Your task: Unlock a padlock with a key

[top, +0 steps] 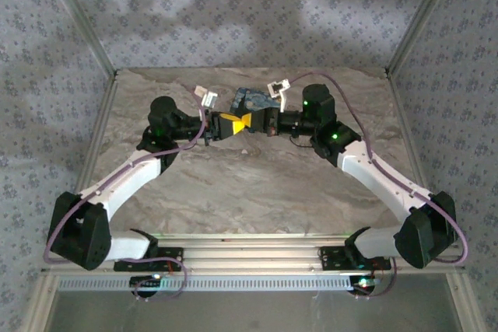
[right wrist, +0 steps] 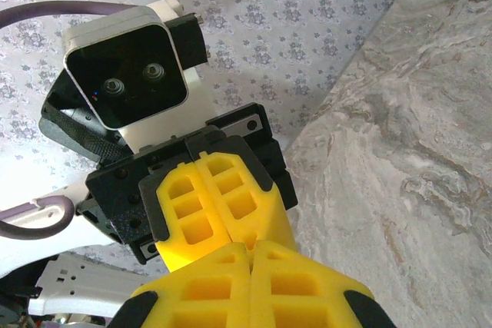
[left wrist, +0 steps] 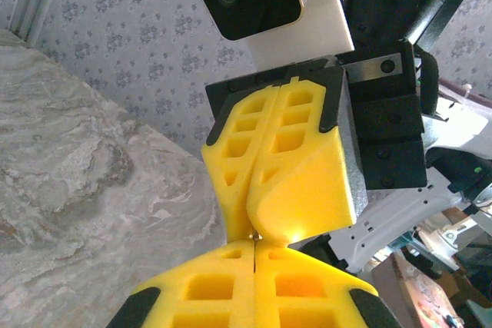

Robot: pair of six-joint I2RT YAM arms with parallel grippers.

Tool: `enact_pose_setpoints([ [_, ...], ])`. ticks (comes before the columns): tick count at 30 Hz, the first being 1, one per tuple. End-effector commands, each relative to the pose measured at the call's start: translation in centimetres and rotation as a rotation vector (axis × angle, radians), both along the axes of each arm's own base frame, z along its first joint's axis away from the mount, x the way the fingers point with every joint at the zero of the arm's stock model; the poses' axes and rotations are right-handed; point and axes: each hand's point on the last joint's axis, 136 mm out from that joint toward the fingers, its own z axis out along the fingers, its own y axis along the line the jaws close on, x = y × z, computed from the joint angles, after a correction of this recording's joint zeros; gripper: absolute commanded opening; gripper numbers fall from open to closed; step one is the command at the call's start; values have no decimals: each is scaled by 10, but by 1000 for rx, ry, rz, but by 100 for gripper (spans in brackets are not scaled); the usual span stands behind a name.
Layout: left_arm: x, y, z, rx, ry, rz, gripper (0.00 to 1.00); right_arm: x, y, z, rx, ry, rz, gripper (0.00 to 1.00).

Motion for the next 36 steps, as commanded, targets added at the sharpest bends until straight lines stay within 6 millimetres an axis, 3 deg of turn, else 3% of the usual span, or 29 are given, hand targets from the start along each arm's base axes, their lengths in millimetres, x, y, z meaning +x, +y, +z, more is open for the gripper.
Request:
enact_pose_setpoints([
  [1, -14, -3, 8, 11, -73, -32, 0, -5, 4, -2, -14, -35, 21, 0],
  [7, -14, -1, 0, 43, -83, -17, 10, 4, 2, -9, -113, -80, -27, 0],
  [9, -13, 0, -3, 58, -82, -3, 24, 9, -3, -19, -166, -73, -55, 0],
  [11, -10, 3, -8, 86, -88, 38, 36, 16, -7, -14, -207, -92, -98, 0],
  [19, 11, 38, -37, 257, -93, 344, 59, 33, -29, -30, -451, -161, -207, 0],
  [22, 10, 49, -46, 295, -72, 402, 62, 30, -23, -31, -519, -218, -160, 0],
  [28, 13, 62, -76, 381, -12, 462, 63, 8, 10, -30, -571, -331, 18, 0],
  [36, 12, 59, -65, 186, 76, 423, 57, -12, 37, -27, -434, -319, 175, 0],
])
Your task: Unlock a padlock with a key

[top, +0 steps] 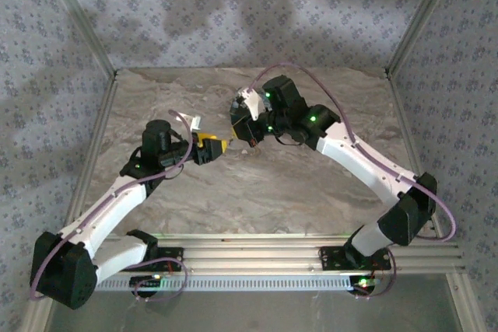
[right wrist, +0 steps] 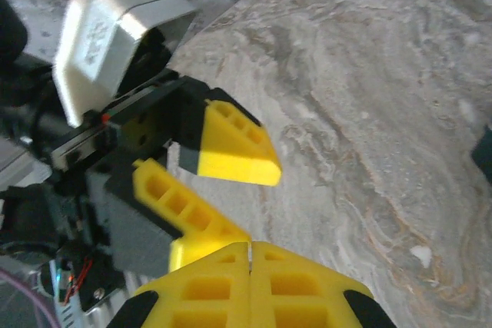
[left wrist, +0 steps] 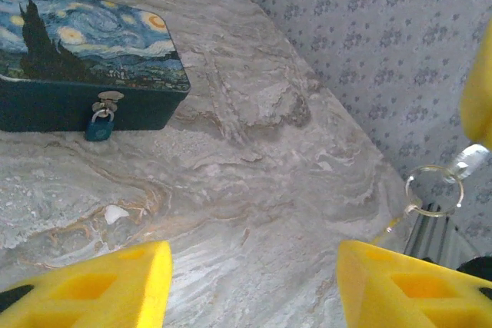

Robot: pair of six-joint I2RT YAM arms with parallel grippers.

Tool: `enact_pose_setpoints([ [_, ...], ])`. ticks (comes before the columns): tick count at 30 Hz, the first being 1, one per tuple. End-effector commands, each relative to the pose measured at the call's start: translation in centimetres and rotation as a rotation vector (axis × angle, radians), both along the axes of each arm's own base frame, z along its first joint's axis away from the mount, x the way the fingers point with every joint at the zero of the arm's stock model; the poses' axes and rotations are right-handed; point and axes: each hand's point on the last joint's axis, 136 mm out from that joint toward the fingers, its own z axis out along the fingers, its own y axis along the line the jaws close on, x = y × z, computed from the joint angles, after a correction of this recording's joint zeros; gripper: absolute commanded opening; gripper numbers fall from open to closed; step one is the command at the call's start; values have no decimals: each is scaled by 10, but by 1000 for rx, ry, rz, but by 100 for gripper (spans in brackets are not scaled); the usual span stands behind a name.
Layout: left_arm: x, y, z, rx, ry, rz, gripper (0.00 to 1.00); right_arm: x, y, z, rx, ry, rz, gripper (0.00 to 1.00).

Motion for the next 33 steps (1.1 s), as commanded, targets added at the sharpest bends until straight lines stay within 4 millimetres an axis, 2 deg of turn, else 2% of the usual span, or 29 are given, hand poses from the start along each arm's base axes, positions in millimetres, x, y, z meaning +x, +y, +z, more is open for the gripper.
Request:
enact_pose_setpoints([
  [1, -4, -6, 32, -113, -58, -48, 56, -8, 7, 13, 91, 12, 88, 0],
  [6, -11, -8, 36, -155, -52, -83, 52, -3, 4, 23, 212, 61, 88, 0],
  [16, -27, -15, 65, -313, -102, -188, 45, 0, -5, 31, 310, 97, 77, 0],
  [23, -24, -16, 70, -374, -112, -202, 39, 0, -9, 37, 356, 117, 87, 0],
  [26, -25, -18, 75, -404, -108, -226, 32, -2, -10, 37, 356, 114, 94, 0],
  [33, -25, -19, 81, -416, -122, -244, 30, -6, -11, 37, 359, 121, 101, 0],
])
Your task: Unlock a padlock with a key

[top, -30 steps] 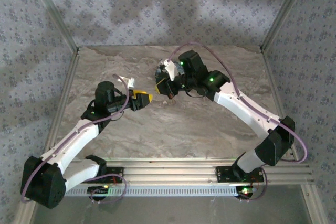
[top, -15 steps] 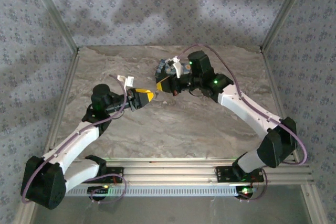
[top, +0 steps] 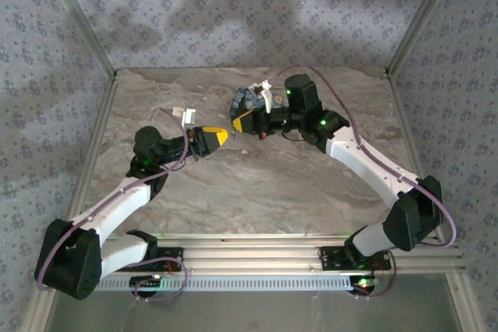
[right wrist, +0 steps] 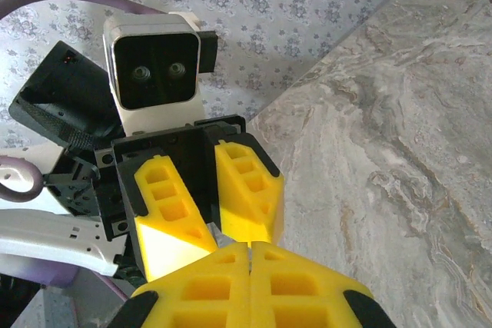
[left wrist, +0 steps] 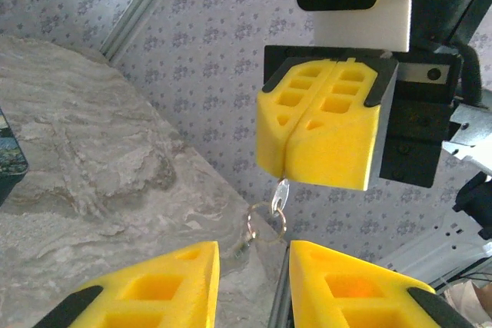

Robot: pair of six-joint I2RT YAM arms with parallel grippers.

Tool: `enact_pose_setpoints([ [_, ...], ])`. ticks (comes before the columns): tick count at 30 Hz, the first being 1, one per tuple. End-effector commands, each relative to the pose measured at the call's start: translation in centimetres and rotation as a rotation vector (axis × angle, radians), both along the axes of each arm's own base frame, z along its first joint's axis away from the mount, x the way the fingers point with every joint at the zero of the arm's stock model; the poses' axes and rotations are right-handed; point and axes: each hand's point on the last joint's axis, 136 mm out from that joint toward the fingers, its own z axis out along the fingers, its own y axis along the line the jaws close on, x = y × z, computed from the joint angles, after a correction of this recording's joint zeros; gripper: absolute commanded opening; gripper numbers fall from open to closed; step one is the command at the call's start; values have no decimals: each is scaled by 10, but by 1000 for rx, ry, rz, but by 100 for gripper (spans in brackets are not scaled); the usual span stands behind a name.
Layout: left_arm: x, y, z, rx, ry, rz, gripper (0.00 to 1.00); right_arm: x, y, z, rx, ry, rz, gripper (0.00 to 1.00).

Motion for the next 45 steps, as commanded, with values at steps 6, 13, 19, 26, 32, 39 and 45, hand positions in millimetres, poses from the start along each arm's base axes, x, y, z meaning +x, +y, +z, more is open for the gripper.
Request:
enact_pose_setpoints([
  [6, -8, -2, 24, -49, -68, -51, 30, -10, -2, 19, 53, -17, 29, 0],
  [13, -11, -8, 30, -75, -69, -87, 30, -12, 0, 19, 57, -19, 37, 0],
  [19, -12, -12, 32, -77, -80, -85, 28, -15, 1, 17, 54, -14, 45, 0],
  [26, -12, -14, 32, -78, -78, -86, 29, -17, 3, 18, 59, -18, 52, 0],
  [32, -7, -13, 29, -78, -70, -50, 34, -20, 6, 18, 61, -16, 67, 0],
  [39, -8, -13, 31, -77, -79, -60, 33, -22, 6, 18, 60, -13, 71, 0],
  [45, -9, -14, 27, -63, -73, -66, 29, -21, 7, 19, 63, -18, 64, 0],
])
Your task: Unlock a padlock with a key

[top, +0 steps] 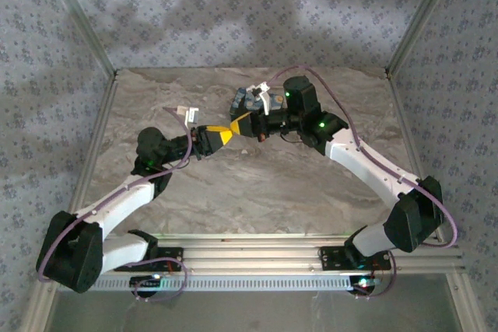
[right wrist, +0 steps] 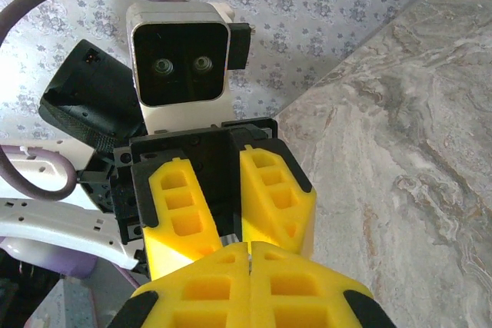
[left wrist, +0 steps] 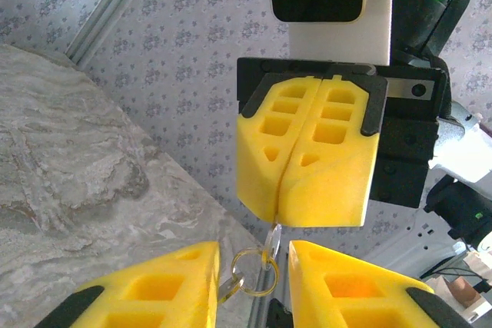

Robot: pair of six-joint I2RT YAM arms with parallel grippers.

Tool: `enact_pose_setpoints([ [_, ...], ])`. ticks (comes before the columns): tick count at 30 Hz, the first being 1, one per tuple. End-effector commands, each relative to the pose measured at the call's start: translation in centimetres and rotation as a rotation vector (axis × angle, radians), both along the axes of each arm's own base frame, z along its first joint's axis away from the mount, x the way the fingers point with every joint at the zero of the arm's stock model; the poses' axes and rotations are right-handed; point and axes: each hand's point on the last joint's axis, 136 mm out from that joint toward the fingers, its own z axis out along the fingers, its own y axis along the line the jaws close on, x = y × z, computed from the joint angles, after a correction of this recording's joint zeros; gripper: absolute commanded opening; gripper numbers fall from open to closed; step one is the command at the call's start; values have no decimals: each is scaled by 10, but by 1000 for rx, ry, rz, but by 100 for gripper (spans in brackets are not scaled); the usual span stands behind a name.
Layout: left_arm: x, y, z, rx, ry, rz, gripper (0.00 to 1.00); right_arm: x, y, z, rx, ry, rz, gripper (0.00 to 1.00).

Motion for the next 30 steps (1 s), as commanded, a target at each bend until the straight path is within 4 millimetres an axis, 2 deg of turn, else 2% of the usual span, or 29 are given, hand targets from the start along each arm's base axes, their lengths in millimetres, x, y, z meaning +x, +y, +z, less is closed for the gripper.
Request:
enact_pose_setpoints([
  [1, -4, -2, 16, -11, -66, -15, 29, -9, 0, 14, 31, -20, 18, 0],
  [8, -6, -6, 18, -5, -73, -33, 24, -9, 2, 12, 28, -17, 19, 0],
  [9, -6, -6, 18, -4, -74, -38, 22, -9, 2, 12, 28, -16, 20, 0],
  [12, -5, -8, 17, 2, -63, -44, 1, -9, 2, 13, 29, -18, 19, 0],
  [27, -10, -3, 6, 81, -77, -8, 0, -5, 0, 14, 27, -14, -9, 0],
  [28, -10, -3, 6, 85, -81, -5, 0, -2, -2, 14, 23, -9, -29, 6],
  [29, -11, -2, 7, 90, -89, -1, 0, 1, -4, 14, 23, -4, -49, 18],
  [30, -11, -1, 6, 95, -91, 2, 0, 3, -5, 15, 28, -4, -60, 26],
])
